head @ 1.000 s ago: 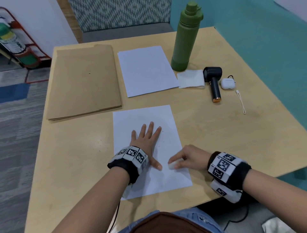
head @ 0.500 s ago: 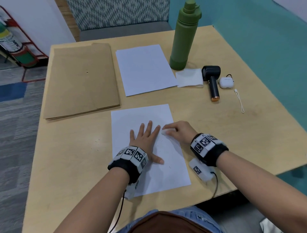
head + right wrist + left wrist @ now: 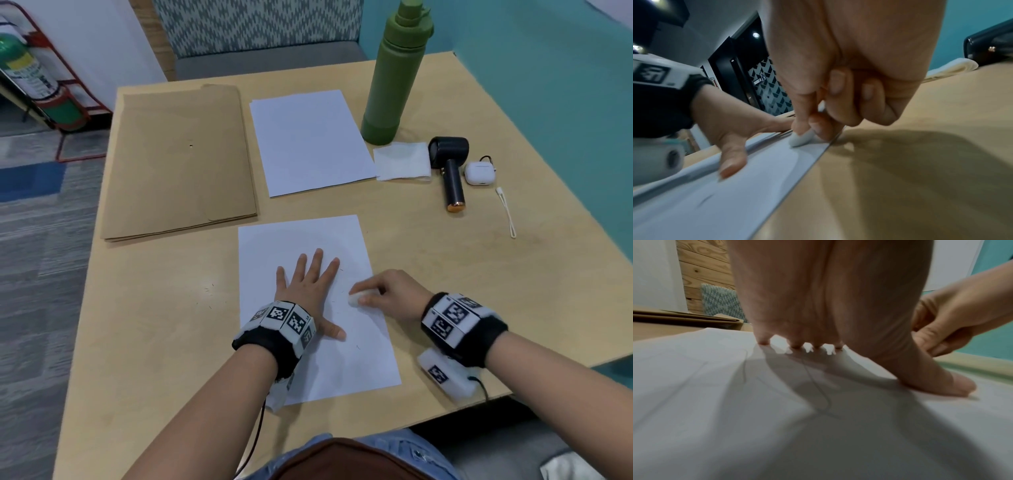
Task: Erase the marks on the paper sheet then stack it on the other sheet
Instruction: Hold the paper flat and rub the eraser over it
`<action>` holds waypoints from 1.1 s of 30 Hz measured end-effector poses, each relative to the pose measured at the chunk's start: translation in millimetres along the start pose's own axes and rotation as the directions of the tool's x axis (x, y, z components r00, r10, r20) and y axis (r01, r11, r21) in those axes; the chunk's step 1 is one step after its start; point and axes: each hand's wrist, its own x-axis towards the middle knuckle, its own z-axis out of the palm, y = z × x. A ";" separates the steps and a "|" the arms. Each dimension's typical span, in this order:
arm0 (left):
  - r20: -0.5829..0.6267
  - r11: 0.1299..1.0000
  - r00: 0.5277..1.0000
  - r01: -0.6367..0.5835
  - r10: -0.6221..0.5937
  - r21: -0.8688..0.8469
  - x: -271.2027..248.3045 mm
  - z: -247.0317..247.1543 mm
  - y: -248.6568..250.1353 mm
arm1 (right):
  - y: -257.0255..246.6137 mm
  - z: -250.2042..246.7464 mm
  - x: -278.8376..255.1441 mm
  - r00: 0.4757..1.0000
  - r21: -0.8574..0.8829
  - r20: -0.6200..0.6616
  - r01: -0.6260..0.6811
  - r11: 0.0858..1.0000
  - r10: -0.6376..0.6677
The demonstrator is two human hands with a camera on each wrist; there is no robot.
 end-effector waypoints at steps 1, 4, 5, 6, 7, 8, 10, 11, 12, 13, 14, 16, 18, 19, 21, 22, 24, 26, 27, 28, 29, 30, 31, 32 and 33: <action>-0.001 1.000 1.000 -0.001 0.001 -0.001 -0.1 -0.2 -0.4 | 0.0 -3.0 -0.9 0.998 -0.053 0.055 0.009 0.999 -0.006; 0.000 1.000 1.000 0.001 -0.001 0.004 0.1 -1.0 -0.8 | -9.9 -13.2 16.0 1.000 -0.079 0.002 0.022 0.997 -0.022; -0.001 1.000 1.000 0.004 -0.004 0.009 0.2 -1.2 -0.6 | -14.0 -14.9 24.2 0.998 -0.045 -0.063 0.018 0.999 -0.021; -0.002 1.000 1.000 0.007 -0.007 0.014 0.4 -1.3 -0.2 | -17.2 -15.1 31.2 0.991 -0.012 -0.131 0.012 1.000 -0.013; -0.003 1.000 1.000 0.011 -0.011 0.016 0.5 -1.1 0.3 | -19.2 -14.1 35.0 0.983 0.009 -0.184 0.005 1.000 -0.003; -0.003 1.000 1.000 0.014 -0.014 0.017 0.4 -0.8 0.7 | -19.4 -12.2 35.0 0.978 0.021 -0.210 -0.001 1.000 0.006; 0.000 1.000 1.000 0.018 -0.018 0.013 0.6 -0.3 0.9 | -15.0 -10.0 25.5 0.987 0.009 -0.160 0.006 1.000 -0.004; 0.001 1.000 1.000 0.019 -0.019 0.009 0.9 0.0 1.2 | -11.6 -10.8 17.5 0.996 -0.010 -0.085 0.018 1.000 -0.018; 0.000 1.000 1.000 0.021 -0.021 0.008 1.0 0.1 1.3 | -9.1 -13.1 10.0 1.000 -0.035 0.014 0.023 0.999 -0.023; -0.002 1.000 1.000 0.021 -0.021 0.011 1.0 0.2 1.2 | -7.7 -16.5 5.6 0.994 -0.076 0.110 0.030 0.997 -0.022; -0.003 1.000 1.000 0.021 -0.021 0.014 0.9 0.0 1.0 | -8.9 -20.9 5.0 0.984 -0.134 0.180 0.038 0.990 -0.014; -0.001 1.000 1.000 0.019 -0.019 0.019 1.0 -0.4 0.6 | -16.5 -28.2 13.4 0.980 -0.230 0.197 0.063 0.971 -0.017; -0.001 0.999 1.000 0.020 -0.020 0.025 1.1 -0.9 0.6 | -21.4 -29.5 27.7 0.994 -0.213 0.077 0.086 0.973 -0.071; 0.002 0.999 1.000 0.021 -0.021 0.027 0.7 -1.3 1.0 | -22.0 -27.6 32.3 0.996 -0.167 -0.001 0.091 0.982 -0.092; 0.001 0.999 1.000 0.023 -0.023 0.025 0.2 -1.1 2.0 | -16.8 -22.2 31.8 0.990 -0.064 -0.087 0.102 0.993 -0.107; 0.000 0.999 1.000 0.023 -0.023 0.025 0.1 -1.0 2.2 | -11.9 -19.8 26.8 0.992 -0.041 -0.073 0.100 0.994 -0.103; -0.001 1.000 1.000 0.022 -0.022 0.019 0.2 -0.5 2.2 | -1.9 -18.6 11.3 0.997 -0.046 0.032 0.072 0.996 -0.071; -0.002 1.000 1.000 0.022 -0.022 0.012 0.3 0.3 1.4 | 1.4 -21.4 0.2 0.989 -0.106 0.144 0.046 0.993 -0.030; -0.002 1.000 1.000 0.023 -0.023 0.013 0.6 0.2 0.8 | 0.2 -23.5 0.8 0.987 -0.145 0.158 0.049 0.988 -0.025; 0.000 1.000 1.000 0.022 -0.022 0.015 0.9 -0.3 0.4 | -3.0 -24.9 5.0 0.990 -0.174 0.140 0.052 0.983 -0.028; 0.002 1.000 1.000 0.022 -0.022 0.019 1.1 -0.8 0.2 | -6.6 -25.0 11.6 0.995 -0.182 0.095 0.058 0.982 -0.041; 0.003 0.999 1.000 0.022 -0.022 0.024 1.6 -1.2 0.0 | -10.3 -24.2 18.6 0.998 -0.171 0.035 0.063 0.983 -0.057; 0.004 0.999 1.000 0.022 -0.022 0.028 1.8 -1.4 -0.1 | -14.2 -22.7 23.7 0.997 -0.152 -0.028 0.061 0.987 -0.066; 0.005 0.999 1.000 0.023 -0.023 0.028 1.6 -1.3 0.1 | -16.1 -21.0 26.1 0.995 -0.138 -0.078 0.054 0.989 -0.066; 0.005 0.999 1.000 0.024 -0.024 0.027 1.3 -1.0 0.4 | -15.3 -19.3 25.5 0.993 -0.134 -0.099 0.050 0.990 -0.064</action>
